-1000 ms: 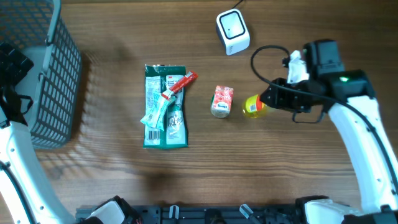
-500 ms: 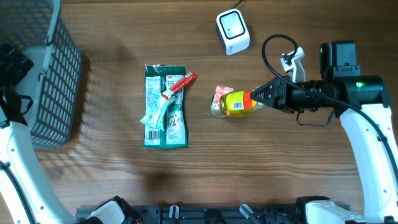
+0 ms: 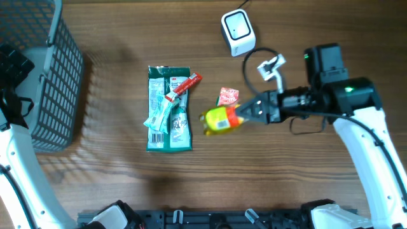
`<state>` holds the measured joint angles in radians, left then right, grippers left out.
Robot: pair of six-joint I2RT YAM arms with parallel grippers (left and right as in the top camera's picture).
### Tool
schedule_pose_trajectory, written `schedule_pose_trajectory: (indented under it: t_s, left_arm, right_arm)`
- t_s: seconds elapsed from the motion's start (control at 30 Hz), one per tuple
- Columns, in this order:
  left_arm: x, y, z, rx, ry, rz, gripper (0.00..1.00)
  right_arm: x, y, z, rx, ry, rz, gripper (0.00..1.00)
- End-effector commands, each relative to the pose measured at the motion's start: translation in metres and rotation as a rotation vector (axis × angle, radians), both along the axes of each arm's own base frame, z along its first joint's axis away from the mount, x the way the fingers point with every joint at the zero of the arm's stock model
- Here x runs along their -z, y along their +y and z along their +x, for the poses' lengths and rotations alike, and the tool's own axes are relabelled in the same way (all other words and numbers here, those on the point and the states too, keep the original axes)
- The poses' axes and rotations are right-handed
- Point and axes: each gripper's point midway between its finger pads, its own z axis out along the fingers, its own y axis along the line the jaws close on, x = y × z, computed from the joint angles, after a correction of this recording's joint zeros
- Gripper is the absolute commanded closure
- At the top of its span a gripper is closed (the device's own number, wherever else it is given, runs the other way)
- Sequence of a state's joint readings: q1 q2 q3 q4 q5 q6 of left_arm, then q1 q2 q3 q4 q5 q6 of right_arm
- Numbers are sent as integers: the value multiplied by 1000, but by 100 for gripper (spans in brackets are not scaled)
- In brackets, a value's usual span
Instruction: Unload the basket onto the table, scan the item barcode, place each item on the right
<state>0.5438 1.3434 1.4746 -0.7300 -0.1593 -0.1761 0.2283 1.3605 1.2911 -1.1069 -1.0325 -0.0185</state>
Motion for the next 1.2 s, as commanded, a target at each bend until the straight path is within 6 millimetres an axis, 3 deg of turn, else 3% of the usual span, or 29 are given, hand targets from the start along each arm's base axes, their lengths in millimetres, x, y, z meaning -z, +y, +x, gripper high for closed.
schedule_pose_trajectory:
  t_s: [0.0,0.3,0.47,0.67,0.9,1.17]
  left_arm:
    - [-4,1,0,10,1,14,0]
    - [-4,1,0,10,1,14,0]
    - [-4,1,0,11,0,14,0]
    - [-3,1,0,10,1,14,0]
    - [-4,1,0,11,0,14,0]
    - [-4,1,0,11,0,14,0]
  right_arm:
    - [-24,21,-13,-105,-103,77,96]
    - [-36,37,-5,-87,-99,115,96]
    - [-56,38,1,-43,10,208,96]
    - [-95,17,-8,-133,66,426,96]
    - [-96,-1,4,-69,78,442,96]
    - [-105,-2,-5,-108,134,491,96]
